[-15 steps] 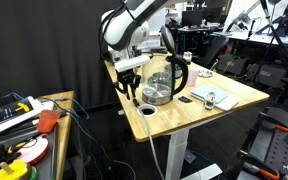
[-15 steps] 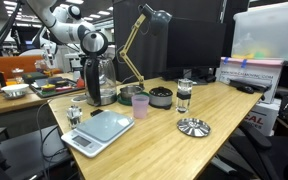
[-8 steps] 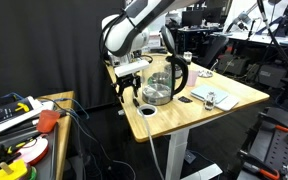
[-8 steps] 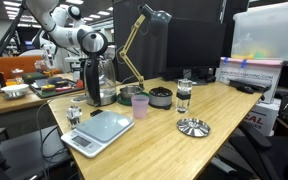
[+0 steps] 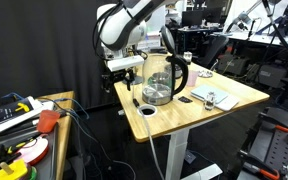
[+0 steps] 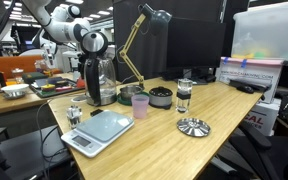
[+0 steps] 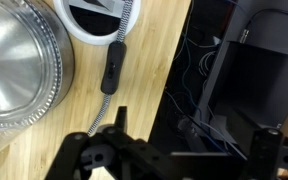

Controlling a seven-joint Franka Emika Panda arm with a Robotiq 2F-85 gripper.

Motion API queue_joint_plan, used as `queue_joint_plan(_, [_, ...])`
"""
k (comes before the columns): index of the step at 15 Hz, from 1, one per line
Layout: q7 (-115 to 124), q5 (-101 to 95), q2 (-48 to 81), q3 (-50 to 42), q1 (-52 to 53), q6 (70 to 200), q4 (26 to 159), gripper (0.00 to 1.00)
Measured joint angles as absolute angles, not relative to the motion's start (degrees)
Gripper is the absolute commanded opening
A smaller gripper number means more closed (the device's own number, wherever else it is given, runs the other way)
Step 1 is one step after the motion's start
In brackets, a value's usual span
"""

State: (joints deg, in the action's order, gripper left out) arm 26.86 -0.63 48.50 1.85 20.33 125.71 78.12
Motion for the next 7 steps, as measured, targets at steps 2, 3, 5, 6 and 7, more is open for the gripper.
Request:
queue_joint_plan(2, [26.67, -0.63, 48.31, 1.86, 20.35, 125.77, 78.38, 1.0])
queue_joint_plan(3, [26.64, -0.63, 48.31, 1.85, 20.34, 125.85, 78.52, 1.0])
queue_joint_plan(5, [26.63, -0.63, 48.31, 1.85, 20.34, 125.95, 78.63, 1.0])
queue_joint_plan(6, [26.63, -0.63, 48.31, 1.85, 20.34, 125.97, 78.63, 1.0])
queue_joint_plan(7, [26.63, -0.63, 48.31, 1.85, 20.34, 125.98, 78.63, 1.0])
